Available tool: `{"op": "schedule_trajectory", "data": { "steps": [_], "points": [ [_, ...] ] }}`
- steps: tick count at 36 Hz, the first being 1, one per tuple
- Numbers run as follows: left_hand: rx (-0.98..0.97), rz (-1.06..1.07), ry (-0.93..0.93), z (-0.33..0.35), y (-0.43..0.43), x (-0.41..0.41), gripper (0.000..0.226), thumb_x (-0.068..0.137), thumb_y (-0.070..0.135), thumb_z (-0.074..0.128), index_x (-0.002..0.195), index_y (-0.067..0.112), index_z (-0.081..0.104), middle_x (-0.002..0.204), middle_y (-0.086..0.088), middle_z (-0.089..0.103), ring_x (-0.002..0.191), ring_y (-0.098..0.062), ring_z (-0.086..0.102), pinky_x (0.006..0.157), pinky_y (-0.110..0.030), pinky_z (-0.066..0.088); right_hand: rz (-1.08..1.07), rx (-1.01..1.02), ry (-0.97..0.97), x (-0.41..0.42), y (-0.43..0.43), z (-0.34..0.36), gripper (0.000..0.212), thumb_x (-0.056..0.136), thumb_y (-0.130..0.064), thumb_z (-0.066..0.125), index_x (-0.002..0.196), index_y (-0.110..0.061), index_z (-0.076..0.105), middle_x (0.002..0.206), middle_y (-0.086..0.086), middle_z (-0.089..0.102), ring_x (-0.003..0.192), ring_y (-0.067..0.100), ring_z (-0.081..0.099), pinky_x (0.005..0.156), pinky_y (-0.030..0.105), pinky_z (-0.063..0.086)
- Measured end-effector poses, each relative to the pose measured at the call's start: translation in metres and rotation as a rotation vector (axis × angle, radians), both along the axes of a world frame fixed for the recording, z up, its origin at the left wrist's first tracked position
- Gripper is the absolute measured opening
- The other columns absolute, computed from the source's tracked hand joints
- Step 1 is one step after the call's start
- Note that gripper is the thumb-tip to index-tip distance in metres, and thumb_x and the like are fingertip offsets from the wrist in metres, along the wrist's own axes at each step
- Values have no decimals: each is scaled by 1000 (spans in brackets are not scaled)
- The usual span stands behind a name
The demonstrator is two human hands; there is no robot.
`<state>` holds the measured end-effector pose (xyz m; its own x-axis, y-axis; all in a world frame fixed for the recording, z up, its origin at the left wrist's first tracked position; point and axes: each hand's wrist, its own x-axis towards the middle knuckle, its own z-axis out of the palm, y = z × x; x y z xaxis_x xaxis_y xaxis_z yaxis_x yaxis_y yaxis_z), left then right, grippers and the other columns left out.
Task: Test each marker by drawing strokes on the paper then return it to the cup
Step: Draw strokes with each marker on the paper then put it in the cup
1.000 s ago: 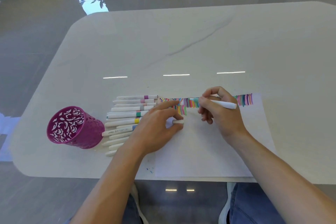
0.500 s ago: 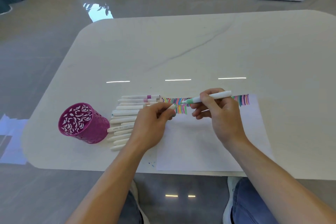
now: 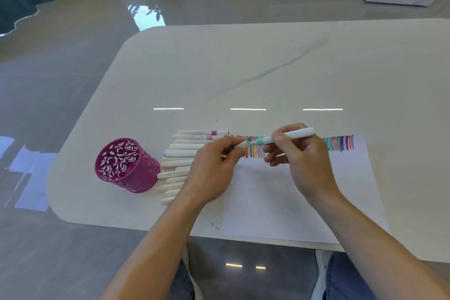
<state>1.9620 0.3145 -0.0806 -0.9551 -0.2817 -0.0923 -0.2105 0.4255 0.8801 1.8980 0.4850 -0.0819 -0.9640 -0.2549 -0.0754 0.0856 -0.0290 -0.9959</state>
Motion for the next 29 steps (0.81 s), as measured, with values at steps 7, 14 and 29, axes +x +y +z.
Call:
{"op": "schedule_trajectory", "data": {
  "steps": [7,14,29],
  "points": [
    [19,-1,4,-1,-4,-4,23,100,18,57,107,31,75,85,22,69,84,-2,63,73,-14,47,-23,-4,14,-4,-2,2,16,93,-23,65,92,-8,66,76,11,76,64,26,72,58,30,58],
    [-17,-32,13,0,-3,-6,23,100,19,57,110,29,75,92,18,72,86,-2,62,75,-16,48,-6,-18,-2,-6,1,2,12,91,-24,65,87,-13,66,75,12,75,63,29,71,56,31,57],
    [-81,-32,-16,-4,0,-9,21,101,22,56,110,27,74,100,12,72,91,-4,61,80,-18,48,-46,-29,12,-11,2,1,11,94,-20,63,87,-11,64,73,12,75,61,26,69,55,30,55]
  ]
}}
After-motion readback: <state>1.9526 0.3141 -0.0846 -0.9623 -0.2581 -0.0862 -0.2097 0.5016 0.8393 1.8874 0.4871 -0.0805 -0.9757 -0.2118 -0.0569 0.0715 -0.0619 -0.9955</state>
